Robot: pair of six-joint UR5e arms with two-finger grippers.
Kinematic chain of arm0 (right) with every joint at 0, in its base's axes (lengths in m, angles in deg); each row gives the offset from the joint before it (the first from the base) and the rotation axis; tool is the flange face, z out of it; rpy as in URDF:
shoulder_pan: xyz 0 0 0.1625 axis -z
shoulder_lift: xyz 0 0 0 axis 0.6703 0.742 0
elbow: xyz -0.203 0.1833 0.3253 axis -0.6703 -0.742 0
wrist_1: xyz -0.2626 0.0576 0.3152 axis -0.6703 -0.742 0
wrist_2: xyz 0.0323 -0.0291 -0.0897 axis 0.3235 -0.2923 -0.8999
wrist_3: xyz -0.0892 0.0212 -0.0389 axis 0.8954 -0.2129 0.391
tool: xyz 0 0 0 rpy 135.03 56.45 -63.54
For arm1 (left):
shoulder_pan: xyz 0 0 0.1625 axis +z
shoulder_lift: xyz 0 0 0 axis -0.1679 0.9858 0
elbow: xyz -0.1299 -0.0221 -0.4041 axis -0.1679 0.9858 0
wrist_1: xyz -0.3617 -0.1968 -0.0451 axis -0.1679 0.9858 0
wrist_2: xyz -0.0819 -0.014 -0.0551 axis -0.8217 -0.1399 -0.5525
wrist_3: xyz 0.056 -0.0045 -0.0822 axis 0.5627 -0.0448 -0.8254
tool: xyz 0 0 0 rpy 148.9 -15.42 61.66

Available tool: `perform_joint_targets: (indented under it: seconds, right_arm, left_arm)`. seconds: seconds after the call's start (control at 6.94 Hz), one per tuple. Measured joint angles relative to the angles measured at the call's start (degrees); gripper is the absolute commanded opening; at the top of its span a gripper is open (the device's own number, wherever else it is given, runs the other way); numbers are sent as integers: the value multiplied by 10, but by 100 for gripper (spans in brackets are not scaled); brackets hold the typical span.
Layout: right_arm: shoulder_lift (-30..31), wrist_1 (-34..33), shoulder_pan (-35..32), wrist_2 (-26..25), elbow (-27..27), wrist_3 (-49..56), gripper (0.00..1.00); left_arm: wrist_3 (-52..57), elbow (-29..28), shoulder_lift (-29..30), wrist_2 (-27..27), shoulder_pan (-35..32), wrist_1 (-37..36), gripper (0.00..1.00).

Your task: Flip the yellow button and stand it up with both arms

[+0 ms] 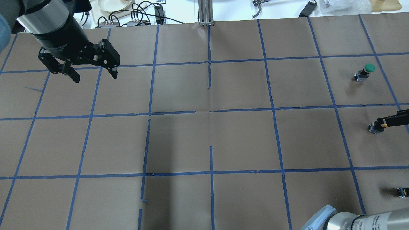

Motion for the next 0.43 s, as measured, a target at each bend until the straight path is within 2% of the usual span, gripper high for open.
perform_joint_targets:
  seconds: [0.14, 0.43]
  right_arm:
    - [27, 34, -7, -16, -13, -43, 100]
    - [80, 152, -52, -65, -75, -136, 100]
  left_arm:
    - [1, 0, 0, 0, 1, 0, 100]
    - [1, 0, -1, -3, 2, 0, 100]
